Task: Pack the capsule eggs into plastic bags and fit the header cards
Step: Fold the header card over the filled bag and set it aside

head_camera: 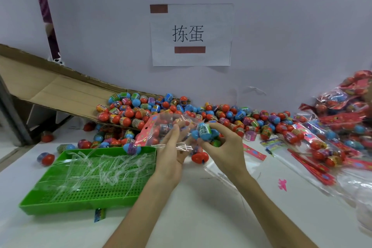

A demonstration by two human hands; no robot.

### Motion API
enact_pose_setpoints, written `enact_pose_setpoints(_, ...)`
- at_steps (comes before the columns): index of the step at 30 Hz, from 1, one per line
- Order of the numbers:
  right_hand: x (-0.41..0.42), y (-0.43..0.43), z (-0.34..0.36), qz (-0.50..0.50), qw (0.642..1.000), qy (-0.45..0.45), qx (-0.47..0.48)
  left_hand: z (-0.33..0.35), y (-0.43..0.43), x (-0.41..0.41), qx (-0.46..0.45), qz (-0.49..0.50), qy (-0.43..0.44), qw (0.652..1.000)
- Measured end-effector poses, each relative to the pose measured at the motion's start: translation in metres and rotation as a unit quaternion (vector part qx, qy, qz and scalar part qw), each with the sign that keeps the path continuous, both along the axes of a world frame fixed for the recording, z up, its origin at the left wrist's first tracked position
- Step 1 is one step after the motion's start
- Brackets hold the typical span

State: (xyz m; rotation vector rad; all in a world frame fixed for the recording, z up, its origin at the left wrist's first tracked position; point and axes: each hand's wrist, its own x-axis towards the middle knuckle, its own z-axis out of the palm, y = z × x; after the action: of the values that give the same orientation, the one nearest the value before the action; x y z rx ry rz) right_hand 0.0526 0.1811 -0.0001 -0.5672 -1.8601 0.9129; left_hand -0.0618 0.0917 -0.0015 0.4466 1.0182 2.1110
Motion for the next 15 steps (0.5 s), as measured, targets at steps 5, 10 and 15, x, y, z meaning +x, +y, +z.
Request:
enact_pose_setpoints(5,-0.0029,-0.0056,0.001,0.03,0.998,0.04,-0.028,-0.0022,0.001,0.0075,-0.023,-0.039,0.042,0.998)
enact_pose_setpoints(10,-0.0057,-0.0022,-0.0012,0.04,0.994,0.056,-0.081,-0.0013,0.001,0.005,-0.016,-0.054,0.033,0.998)
enact_pose_setpoints(15,-0.003,0.0016,0.0034,0.131,0.984,0.033,-0.114,0.0003,-0.0003,0.0042,-0.029,-0.054,0.032,0.998)
